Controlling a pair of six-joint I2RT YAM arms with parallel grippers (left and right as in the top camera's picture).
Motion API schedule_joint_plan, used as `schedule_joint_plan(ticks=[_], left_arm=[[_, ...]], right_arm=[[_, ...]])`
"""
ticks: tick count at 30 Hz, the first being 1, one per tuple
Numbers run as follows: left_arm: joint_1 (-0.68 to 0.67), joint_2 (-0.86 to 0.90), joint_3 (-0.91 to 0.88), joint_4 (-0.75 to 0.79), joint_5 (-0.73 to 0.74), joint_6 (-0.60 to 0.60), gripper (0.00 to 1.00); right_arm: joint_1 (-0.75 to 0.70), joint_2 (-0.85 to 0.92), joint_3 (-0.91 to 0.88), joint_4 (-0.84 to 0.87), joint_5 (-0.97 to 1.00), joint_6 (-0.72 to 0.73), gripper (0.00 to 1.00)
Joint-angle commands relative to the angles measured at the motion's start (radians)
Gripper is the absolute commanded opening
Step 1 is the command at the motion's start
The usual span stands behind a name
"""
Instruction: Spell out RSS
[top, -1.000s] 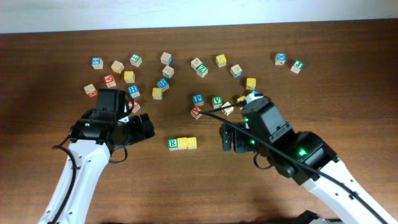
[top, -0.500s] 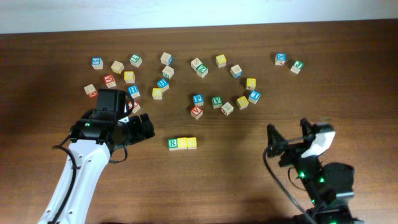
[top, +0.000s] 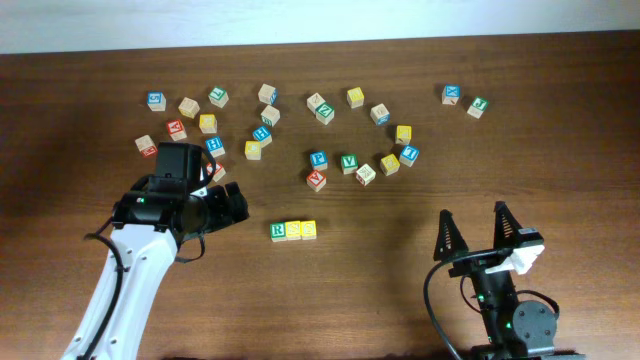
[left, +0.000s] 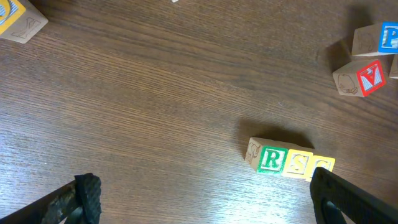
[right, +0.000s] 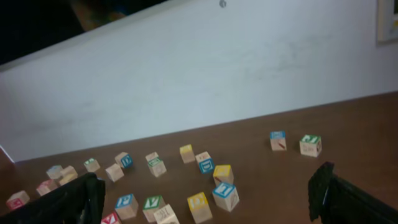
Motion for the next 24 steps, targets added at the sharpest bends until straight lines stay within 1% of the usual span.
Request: schedule_joint_plan(ticks=[1,2,4,9,24], left_arm=[[0.002,-0.001,0.003,0.001,-0.008,-0.003,0.99],[0.002,-0.001,0.003,0.001,-0.008,-0.002,0.99],[0.002,-0.001,0.003,0.001,-0.008,-0.003,0.99],[0.002,-0.001,0.003,0.001,-0.008,-0.002,0.99],[0.002,-0.001,0.003,0.001,-0.008,-0.002,0.99]], right_arm=[[-0.008,-0.013,-0.008,-0.057,0.052,-0.014,0.98],[-0.008,-0.013,-0.008,-0.085,0.058,-0.031,0.98],[-0.008,-0.012,-0.008,-0.161,0.060,-0.124,0.98],[-0.006,-0.013,-0.008,-0.162,0.066,-0.296,0.98],[-0.006,-0.013,-0.008,-0.163,0.075,-0.290,0.98]])
